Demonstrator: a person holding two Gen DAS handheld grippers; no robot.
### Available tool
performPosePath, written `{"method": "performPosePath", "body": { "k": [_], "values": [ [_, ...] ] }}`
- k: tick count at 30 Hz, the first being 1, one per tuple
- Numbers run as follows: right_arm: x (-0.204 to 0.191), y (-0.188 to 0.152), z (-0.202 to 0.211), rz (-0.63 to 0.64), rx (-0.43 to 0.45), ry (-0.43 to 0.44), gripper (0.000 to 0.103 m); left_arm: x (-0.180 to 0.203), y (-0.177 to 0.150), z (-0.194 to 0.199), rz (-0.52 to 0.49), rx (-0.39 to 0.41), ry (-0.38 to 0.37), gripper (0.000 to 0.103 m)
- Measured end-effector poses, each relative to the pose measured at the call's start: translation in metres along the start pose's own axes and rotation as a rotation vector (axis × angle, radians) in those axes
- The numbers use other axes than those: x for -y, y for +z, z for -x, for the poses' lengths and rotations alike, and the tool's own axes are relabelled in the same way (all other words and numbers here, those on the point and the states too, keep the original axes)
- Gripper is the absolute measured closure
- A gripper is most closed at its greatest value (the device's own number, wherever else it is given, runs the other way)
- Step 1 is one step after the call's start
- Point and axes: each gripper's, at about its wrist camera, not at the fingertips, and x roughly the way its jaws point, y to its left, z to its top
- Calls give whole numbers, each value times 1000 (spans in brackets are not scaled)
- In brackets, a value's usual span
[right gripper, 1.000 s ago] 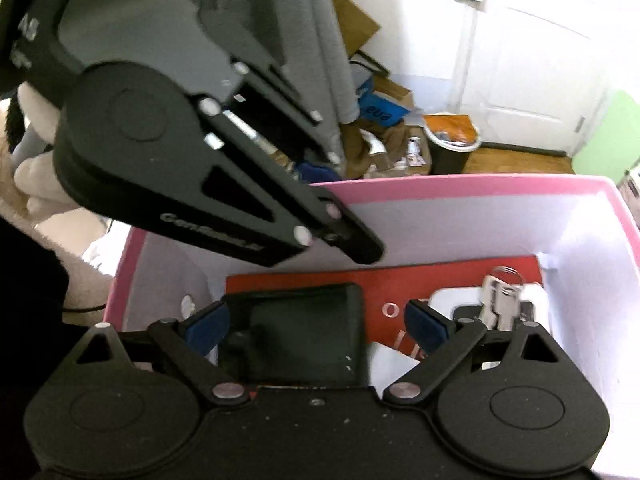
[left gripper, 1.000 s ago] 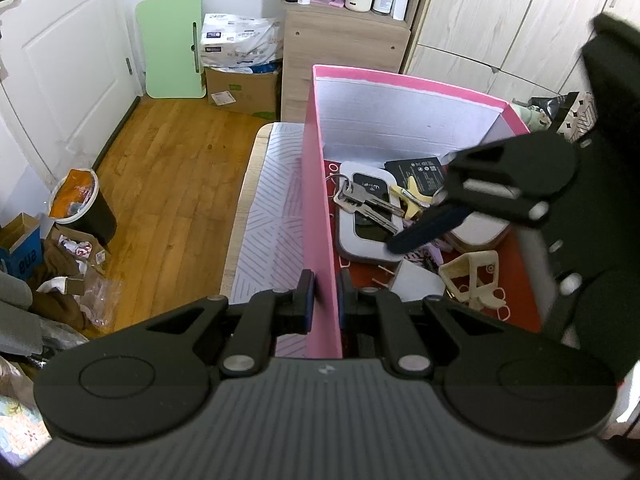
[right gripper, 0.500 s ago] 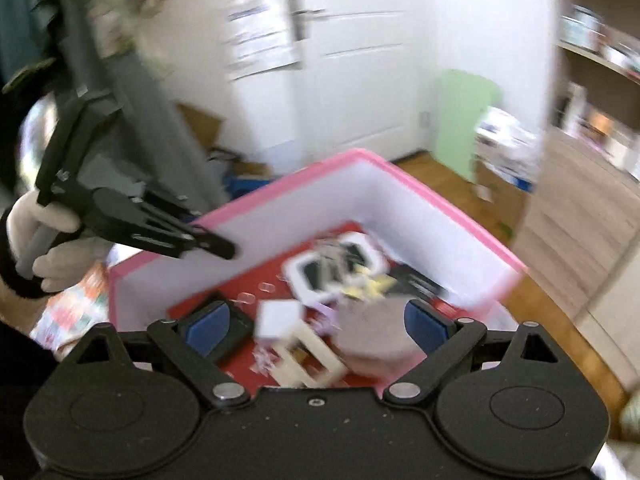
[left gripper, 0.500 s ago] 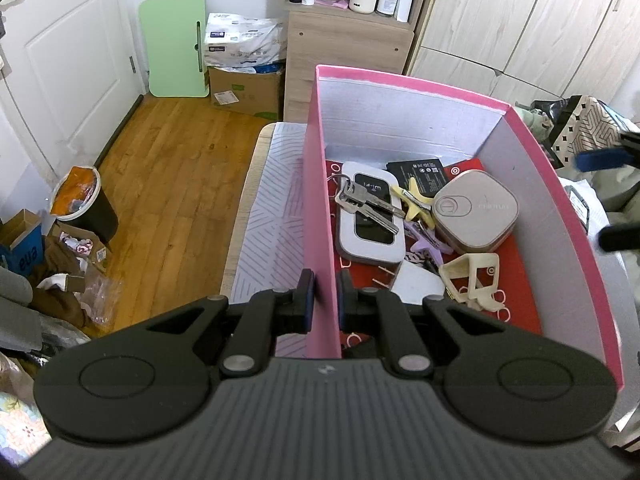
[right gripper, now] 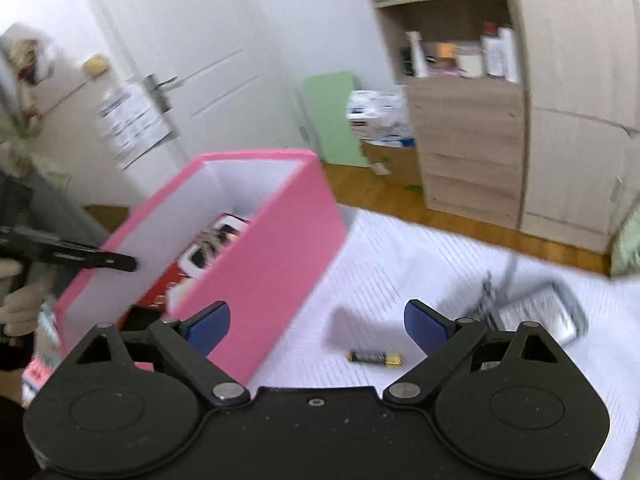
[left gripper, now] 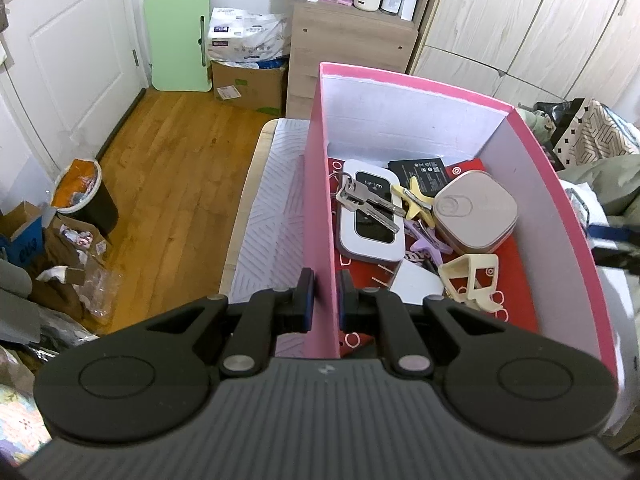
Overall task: Organize rigid objects
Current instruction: 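Grasp the AA battery on the table with the right gripper, then carry the AA battery into the box and open the right gripper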
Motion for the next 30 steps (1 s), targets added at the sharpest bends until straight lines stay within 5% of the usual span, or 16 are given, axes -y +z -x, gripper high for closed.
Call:
{"method": "performPosePath", "body": {
  "k": [8, 17, 20, 21, 30],
  "values": [
    [4, -31, -27, -58, 33, -114, 21, 0, 0, 0, 15, -3, -1, 94],
    [-11, -41, -49, 59, 54, -305, 23, -3, -1, 2, 31, 0, -3, 94],
    [-15, -42, -51, 85, 69, -351, 44, -4, -1, 2, 28, 1, 0, 94],
    [-15, -43, -50, 86, 73, -354, 54, -4, -1, 2, 26, 1, 2, 94],
    [-39, -34, -13, 29, 159, -229, 54, -4, -1, 2, 28, 0, 5, 94]
  ]
}}
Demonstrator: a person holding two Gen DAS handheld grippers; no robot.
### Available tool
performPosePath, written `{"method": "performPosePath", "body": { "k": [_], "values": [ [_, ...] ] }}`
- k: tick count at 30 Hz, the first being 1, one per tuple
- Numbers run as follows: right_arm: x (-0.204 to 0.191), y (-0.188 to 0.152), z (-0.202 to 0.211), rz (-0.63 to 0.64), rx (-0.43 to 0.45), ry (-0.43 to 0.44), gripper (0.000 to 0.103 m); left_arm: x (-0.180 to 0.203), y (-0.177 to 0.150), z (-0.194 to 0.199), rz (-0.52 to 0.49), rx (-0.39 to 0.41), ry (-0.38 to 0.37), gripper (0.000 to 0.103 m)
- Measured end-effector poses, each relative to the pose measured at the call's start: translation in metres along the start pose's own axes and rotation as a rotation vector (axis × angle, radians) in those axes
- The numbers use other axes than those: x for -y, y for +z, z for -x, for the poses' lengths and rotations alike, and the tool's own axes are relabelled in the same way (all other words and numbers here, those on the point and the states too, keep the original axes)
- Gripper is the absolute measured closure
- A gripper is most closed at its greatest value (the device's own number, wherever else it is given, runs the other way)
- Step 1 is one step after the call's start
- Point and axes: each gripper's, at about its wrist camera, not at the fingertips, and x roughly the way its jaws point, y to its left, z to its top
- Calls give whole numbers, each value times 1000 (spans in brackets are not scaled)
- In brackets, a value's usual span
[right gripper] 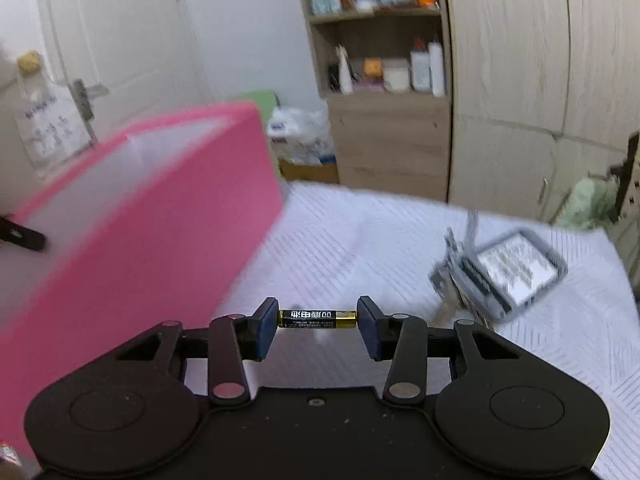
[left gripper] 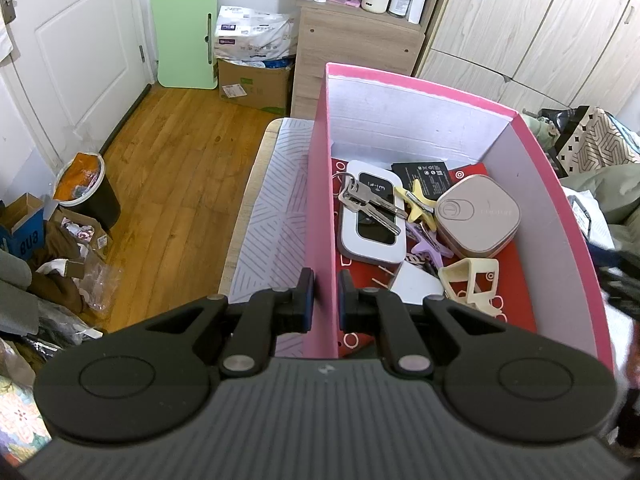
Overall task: Organize rigid objects
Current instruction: 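Carry the AA battery into the box and open the right gripper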
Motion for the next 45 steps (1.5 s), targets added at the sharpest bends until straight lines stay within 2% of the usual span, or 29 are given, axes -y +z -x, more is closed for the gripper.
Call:
{"method": "performPosePath", "body": {
  "k": [3, 6, 9, 13, 18, 20, 22, 24, 27, 30, 31, 32, 36, 40, 43, 45],
  "values": [
    [-21, 19, 31, 35, 69, 115, 54, 0, 0, 0, 0, 0, -2, 94],
    [-46, 34, 49, 100, 80, 253, 54, 1, 0, 0, 3, 2, -3, 94],
    [-71, 43, 44, 161, -7, 375, 54, 4, 1, 0, 6, 7, -4, 94],
    [-92, 47, 12, 170, -154, 417, 54, 5, 0, 0, 6, 13, -6, 94],
    [-113, 46, -12, 193, -233, 384, 54, 5, -2, 1, 4, 21, 8, 94],
    [-115, 45, -11, 206, -219, 359, 52, 6, -2, 0, 3, 21, 12, 94],
    [-109, 48, -11, 162, -208, 360, 44, 7, -2, 0, -1, 22, 16, 94],
    [-101, 49, -6, 130, -202, 366, 42, 7, -2, 0, -2, 23, 17, 94],
    [-86, 51, 5, 97, -151, 332, 41, 7, -2, 0, 4, 21, 13, 94],
    [-65, 48, 26, 67, -59, 320, 38, 7, -1, 0, 3, 19, 8, 94],
    [-58, 46, 33, 47, -34, 298, 29, 8, -2, 0, -2, 18, 11, 94],
    [-50, 44, 40, 30, -8, 254, 26, 7, -2, 0, -5, 19, 12, 94],
    [-20, 31, 62, 24, 59, 122, 26, 8, -2, -1, 0, 21, 19, 94],
    [14, 18, 68, -22, 60, -22, 26, 6, -3, 0, 25, 25, 16, 93],
    [31, 6, 67, 2, 44, -124, 26, 5, -4, 0, 40, 32, 18, 93],
    [39, 1, 67, 19, 39, -163, 26, 4, -5, 1, 48, 34, 21, 93]
  ]
}}
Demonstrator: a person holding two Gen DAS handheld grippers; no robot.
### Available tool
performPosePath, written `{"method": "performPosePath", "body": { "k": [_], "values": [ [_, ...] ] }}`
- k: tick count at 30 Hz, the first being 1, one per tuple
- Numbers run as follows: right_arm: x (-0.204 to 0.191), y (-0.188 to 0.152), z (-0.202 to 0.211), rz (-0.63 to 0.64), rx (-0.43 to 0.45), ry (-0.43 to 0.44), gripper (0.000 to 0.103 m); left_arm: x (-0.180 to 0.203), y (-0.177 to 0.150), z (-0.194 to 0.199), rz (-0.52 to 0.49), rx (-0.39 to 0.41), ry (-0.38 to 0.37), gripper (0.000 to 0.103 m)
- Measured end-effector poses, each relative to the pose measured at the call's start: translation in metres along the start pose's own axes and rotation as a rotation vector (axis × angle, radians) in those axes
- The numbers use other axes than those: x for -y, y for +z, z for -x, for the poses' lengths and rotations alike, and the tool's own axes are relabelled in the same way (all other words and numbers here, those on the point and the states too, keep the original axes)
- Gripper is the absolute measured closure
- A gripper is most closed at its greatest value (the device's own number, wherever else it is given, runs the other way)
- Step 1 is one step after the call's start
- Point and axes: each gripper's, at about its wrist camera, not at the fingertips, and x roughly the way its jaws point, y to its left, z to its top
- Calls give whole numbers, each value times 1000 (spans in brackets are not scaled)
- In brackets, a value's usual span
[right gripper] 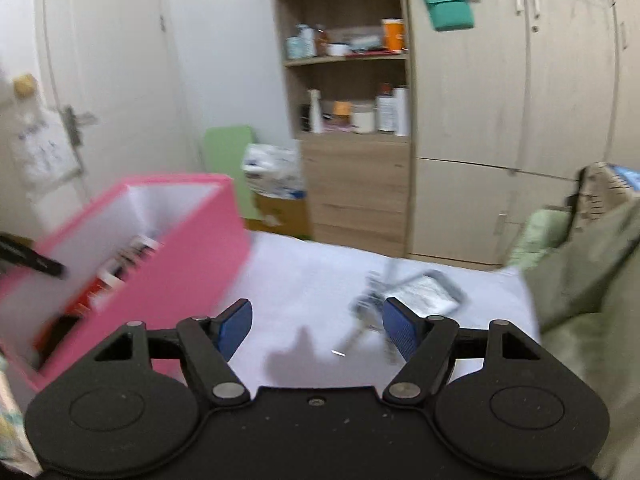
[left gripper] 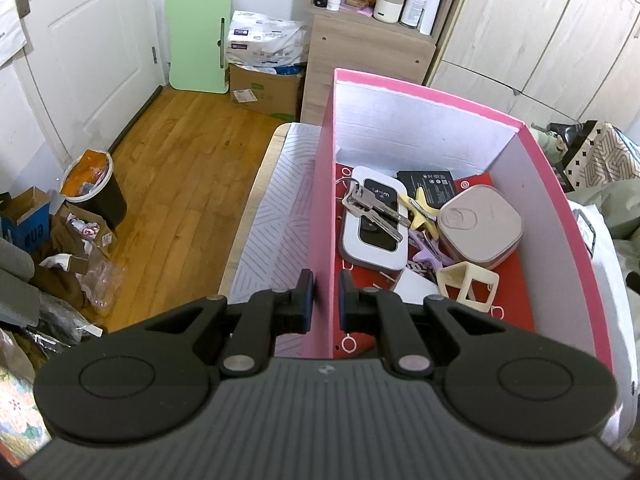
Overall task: Organize rigid objects
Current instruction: 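Grasp the grey labelled router with the right gripper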
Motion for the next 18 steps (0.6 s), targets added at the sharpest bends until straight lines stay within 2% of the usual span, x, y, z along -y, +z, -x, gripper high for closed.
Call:
{"method": "performPosePath", "body": {
  "k": [8, 11, 14, 16, 18],
  "values": [
    [30, -14, -27, -92, -28, -10, 26, 2, 1, 0, 15, -2, 16, 93],
    [43, -15, -48, -172, -69, -30, 26, 2, 1, 0, 14, -3, 20, 93],
    [55, -16, -67, -312, -147, -96, 23, 5, 1, 0, 5, -3, 26, 91],
    [61, -16, -76, -377, -157, -63, 23, 5, 2, 0, 5, -6, 24, 90],
    [62, -13, -81, -389, -135, -30, 23, 3, 3, 0, 13, -11, 15, 90]
  ]
}}
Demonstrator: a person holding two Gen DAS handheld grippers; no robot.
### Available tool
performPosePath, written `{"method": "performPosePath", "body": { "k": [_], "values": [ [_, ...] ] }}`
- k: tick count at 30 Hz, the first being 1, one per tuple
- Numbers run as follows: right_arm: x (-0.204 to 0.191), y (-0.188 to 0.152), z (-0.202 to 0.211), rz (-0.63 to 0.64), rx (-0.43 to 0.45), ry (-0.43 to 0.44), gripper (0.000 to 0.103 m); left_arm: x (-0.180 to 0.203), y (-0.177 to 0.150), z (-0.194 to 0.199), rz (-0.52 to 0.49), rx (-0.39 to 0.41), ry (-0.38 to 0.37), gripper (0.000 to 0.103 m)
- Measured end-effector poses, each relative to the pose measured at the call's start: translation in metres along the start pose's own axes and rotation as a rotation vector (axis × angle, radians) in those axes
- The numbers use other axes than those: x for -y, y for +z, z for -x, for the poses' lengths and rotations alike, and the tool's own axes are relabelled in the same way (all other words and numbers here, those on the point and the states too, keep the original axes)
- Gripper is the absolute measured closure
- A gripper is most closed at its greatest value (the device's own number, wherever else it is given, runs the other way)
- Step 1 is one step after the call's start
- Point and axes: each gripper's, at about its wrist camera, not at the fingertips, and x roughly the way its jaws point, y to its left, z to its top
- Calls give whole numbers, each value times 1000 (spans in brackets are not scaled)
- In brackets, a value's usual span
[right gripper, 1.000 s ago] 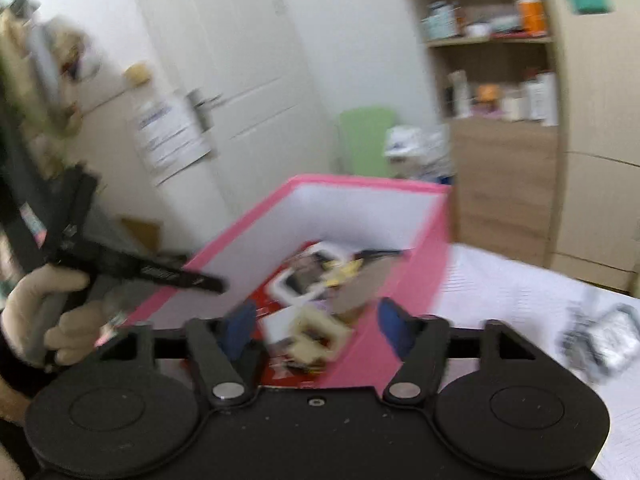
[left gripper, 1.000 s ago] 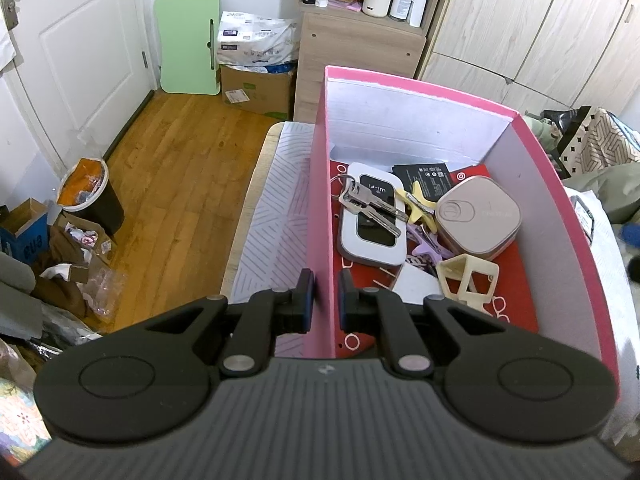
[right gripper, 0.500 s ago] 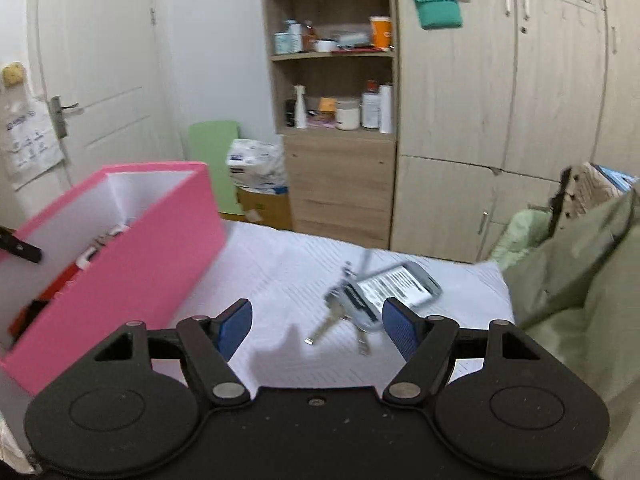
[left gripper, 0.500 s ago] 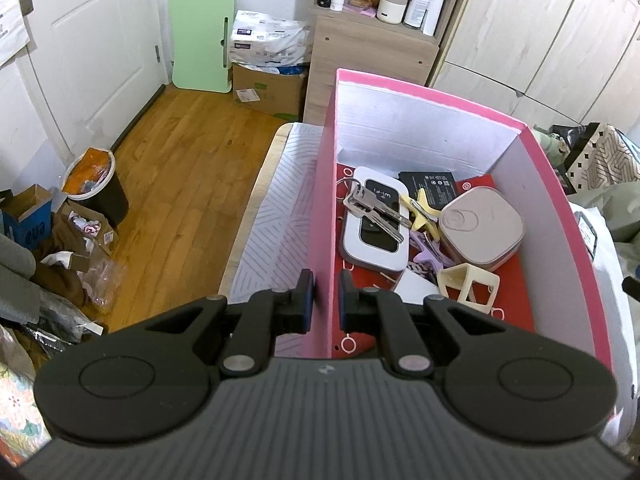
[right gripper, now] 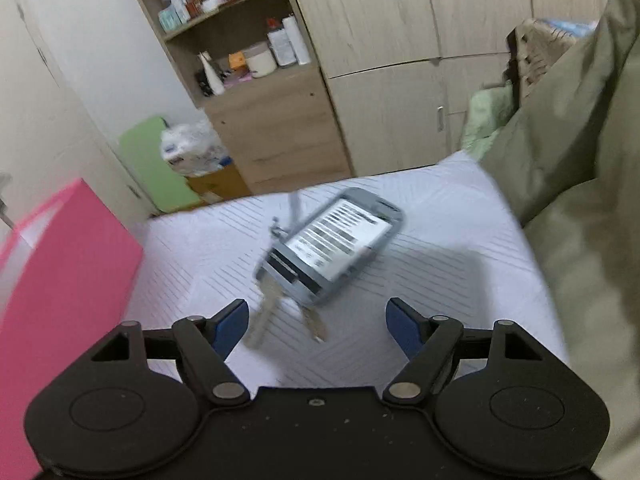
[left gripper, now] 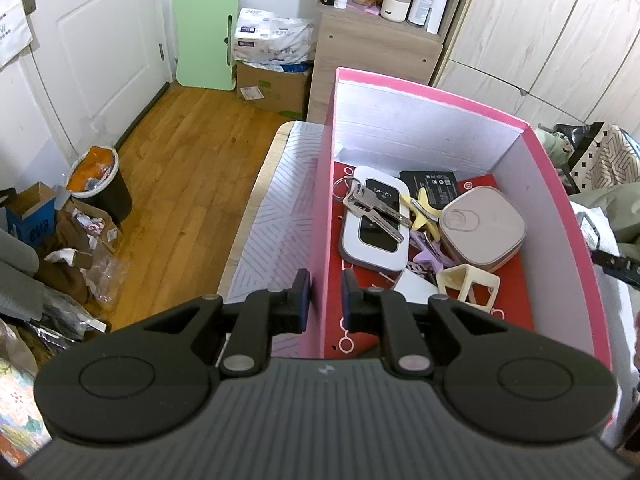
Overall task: Organize rigid objects
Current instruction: 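Grasp the grey labelled router with the right gripper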
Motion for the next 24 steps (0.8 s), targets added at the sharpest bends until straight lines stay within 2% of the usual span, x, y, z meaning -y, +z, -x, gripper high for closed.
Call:
{"method": "performPosePath", "body": {
  "k": [3, 7, 11, 18, 24],
  "values": [
    [-7, 12, -14, 88, -28, 17, 15, 0, 1, 0, -8, -3, -2, 90],
    [-12, 26, -39, 141, -105, -76, 12, 1, -1, 0, -8, 3, 0, 90],
    [-21, 31, -49, 187, -87, -92, 7, -3, 0, -1, 14, 1, -10, 90],
    [-33, 37, -58, 226, -95, 17, 5, 0, 1, -2, -12, -8, -3, 90],
    [-42, 44, -69, 282, -80, -1, 5, -1, 2, -2, -2, -7, -9, 90]
  ]
}}
